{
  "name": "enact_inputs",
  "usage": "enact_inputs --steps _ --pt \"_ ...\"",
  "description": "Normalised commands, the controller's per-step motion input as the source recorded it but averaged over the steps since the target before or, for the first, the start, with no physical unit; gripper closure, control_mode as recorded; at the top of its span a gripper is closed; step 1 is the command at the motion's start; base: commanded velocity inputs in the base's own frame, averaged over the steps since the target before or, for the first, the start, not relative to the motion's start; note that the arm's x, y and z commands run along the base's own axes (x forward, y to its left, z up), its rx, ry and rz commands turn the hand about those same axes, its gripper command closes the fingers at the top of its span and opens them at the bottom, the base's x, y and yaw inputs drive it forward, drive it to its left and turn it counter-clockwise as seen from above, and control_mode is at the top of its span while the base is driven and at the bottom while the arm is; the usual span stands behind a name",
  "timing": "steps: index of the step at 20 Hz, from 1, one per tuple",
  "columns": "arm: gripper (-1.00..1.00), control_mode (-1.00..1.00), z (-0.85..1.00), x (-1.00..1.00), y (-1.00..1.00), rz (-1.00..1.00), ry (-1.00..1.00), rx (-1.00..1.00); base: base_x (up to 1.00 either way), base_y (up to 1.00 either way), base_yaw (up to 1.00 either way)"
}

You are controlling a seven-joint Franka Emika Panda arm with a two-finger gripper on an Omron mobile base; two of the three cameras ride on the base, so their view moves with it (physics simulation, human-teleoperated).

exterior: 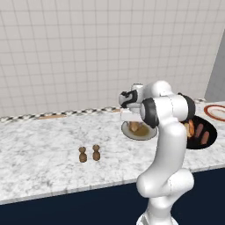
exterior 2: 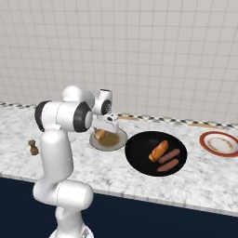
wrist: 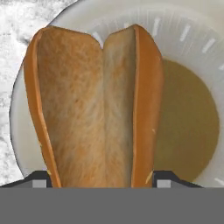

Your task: Place one bun and one sausage from the bowl on each plate.

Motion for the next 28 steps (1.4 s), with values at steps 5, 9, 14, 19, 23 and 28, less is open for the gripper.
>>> enact_inputs --steps 5,9,14,19,23,28 --pt "-1.00 -1.00 -0.52 0.21 0.00 0.00 0.06 -0.02 0.00 0.00 0.00" --pt "-1.00 -1.00 0.22 -0.04 -0.05 0.00 -0.10 0.00 0.00 0.00 0.00" --pt "-1.00 -1.00 0.39 -0.38 -0.39 0.00 -0.22 0.00 0.00 0.00 0.00" --pt "-1.00 -1.00 0.46 -0.99 -1.00 0.00 -0.25 0.00 0.00 0.00 0.00" --pt "-1.00 -1.00 0.46 -1.00 -1.00 -0.01 -0.22 0.00 0.00 0.00 0.00" --pt "-1.00 -1.00 0.46 -1.00 -1.00 -0.04 -0.17 0.00 0.00 0.00 0.00"
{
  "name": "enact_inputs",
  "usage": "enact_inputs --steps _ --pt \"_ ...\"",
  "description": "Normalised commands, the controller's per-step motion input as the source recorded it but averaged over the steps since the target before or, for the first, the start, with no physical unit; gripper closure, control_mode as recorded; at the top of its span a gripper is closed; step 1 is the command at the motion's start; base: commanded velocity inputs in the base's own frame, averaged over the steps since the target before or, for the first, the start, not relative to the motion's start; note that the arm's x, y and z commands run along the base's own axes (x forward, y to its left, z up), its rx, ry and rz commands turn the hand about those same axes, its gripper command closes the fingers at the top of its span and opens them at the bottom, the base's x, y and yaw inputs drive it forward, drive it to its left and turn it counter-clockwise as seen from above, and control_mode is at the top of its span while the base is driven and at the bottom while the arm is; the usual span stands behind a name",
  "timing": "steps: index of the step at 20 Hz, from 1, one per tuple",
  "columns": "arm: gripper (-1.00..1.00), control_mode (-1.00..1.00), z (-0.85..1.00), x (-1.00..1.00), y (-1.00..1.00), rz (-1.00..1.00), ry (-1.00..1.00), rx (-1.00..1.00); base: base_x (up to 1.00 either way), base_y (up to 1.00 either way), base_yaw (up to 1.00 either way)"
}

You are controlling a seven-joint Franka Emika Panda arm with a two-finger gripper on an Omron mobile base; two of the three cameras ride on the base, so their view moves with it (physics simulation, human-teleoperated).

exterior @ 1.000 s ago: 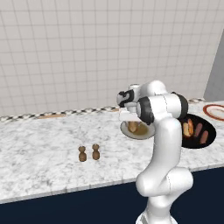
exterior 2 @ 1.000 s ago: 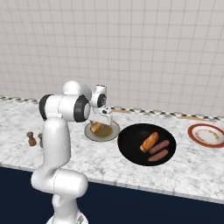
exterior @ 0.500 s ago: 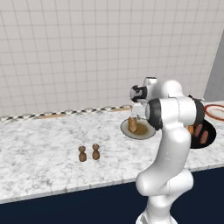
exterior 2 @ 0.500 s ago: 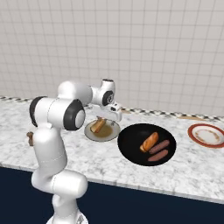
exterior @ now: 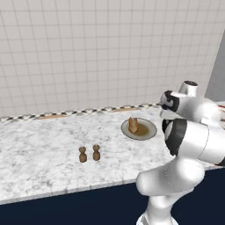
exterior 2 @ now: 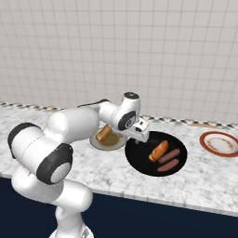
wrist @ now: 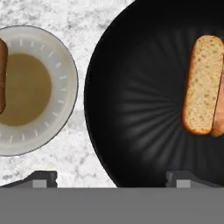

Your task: Place one bun and one sausage from the bowl on each plate.

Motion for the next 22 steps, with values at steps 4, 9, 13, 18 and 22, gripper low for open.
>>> enact_inputs --steps 4,9,13,18,22 --pt "-1.00 -1.00 0.36 -0.90 -1.00 -0.15 -0.06 0.00 0.00 0.00 0.00" --pt "-1.00 -1.00 0.13 -0.31 -1.00 -0.36 0.04 0.11 0.00 0.00 0.00" --pt "-1.00 -1.00 -0.11 0.24 -1.00 -0.37 0.14 0.27 0.00 0.00 0.00" --pt "-1.00 -1.00 0.00 0.64 -0.19 -0.06 0.22 0.10 0.00 0.00 0.00" --pt "-1.00 -1.00 -0.05 0.63 0.08 0.00 0.09 0.00 0.00 0.00 0.00"
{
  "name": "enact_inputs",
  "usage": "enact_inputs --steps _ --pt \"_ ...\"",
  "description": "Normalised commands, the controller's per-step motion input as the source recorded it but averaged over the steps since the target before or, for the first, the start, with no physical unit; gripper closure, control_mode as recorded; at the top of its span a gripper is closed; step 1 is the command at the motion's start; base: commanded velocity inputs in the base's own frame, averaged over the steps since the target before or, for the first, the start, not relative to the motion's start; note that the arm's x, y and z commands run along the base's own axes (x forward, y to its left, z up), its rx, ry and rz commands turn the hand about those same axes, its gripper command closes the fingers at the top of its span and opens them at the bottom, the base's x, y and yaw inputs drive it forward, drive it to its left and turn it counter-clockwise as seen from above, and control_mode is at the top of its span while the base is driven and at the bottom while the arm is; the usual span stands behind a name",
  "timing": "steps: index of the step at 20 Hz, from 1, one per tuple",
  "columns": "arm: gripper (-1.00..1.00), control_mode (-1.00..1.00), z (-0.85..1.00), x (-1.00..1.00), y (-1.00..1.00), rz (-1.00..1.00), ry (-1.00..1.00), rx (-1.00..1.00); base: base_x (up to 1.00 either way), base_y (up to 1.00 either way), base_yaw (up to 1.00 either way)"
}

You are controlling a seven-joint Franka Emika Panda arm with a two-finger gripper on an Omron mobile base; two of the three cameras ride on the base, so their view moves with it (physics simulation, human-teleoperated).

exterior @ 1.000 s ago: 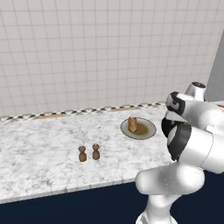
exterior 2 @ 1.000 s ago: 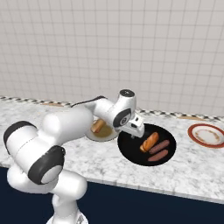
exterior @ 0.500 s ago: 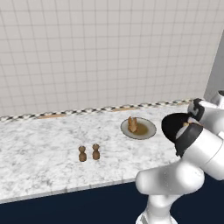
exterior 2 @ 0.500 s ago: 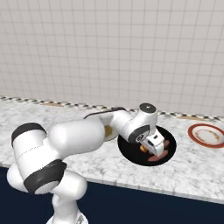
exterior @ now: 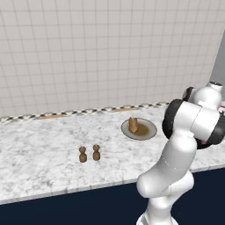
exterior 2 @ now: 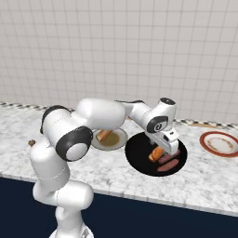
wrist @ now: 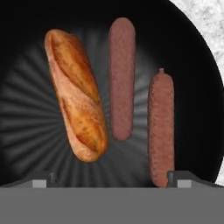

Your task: Place one bun and one sausage from the bowl on each plate.

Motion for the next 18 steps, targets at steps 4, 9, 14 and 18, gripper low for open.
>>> enact_inputs --steps 4,9,14,18 --pt "-1.00 -1.00 -0.54 0.22 -0.02 0.00 0.03 0.00 0.00 0.00 0.00" --pt "-1.00 -1.00 -0.55 0.21 0.00 0.00 -0.03 -0.01 0.00 0.00 0.00" --pt "-1.00 -1.00 -0.24 0.26 0.00 0.00 0.00 -0.01 0.00 0.00 0.00" --pt "-1.00 -1.00 -0.27 0.11 0.00 0.00 0.00 -0.01 0.00 0.00 0.00"
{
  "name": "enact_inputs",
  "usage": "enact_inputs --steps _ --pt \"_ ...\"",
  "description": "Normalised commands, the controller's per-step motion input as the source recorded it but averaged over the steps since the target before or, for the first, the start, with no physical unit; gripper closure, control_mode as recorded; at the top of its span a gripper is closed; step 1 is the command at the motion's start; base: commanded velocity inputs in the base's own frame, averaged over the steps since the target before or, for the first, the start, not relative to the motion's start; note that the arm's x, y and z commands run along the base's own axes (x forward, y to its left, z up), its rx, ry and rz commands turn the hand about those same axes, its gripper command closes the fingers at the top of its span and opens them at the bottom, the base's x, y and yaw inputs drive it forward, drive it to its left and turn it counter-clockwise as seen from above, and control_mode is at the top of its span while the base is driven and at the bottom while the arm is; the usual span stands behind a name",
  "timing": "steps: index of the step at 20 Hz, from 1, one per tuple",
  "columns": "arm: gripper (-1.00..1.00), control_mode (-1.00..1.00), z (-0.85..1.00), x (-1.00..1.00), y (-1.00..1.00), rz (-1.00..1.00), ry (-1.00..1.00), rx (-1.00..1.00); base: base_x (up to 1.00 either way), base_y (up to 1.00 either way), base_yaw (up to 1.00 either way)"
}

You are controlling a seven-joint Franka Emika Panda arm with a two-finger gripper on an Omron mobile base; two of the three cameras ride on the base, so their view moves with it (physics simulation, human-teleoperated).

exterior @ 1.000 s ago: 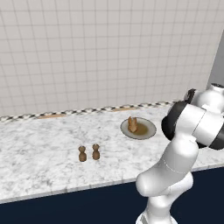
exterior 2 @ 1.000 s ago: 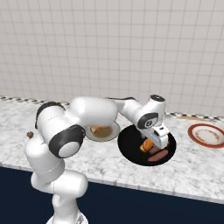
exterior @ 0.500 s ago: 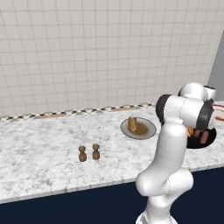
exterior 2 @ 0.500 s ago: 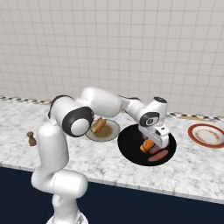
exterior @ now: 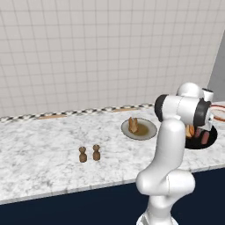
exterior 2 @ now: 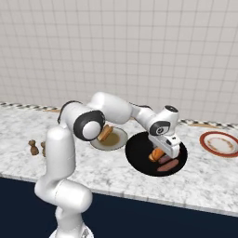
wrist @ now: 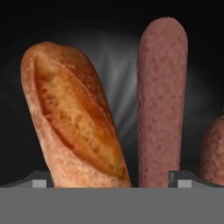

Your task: Place one bun and one sausage from the bowl on each plate.

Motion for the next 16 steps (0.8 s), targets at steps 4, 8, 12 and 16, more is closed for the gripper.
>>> enact_inputs --steps 4,8,12,16 --pt "-1.00 -1.00 -0.06 0.01 0.00 0.00 0.00 0.00 0.00 0.00 0.00" --pt "-1.00 -1.00 -0.01 0.00 0.00 0.00 -0.05 0.00 0.00 0.00 0.00" --pt "-1.00 -1.00 -0.20 0.00 0.14 0.00 -0.07 0.00 0.00 0.00 0.00" --pt "1.00 -1.00 -0.32 0.00 0.21 0.00 -0.01 0.00 0.00 0.00 0.00"
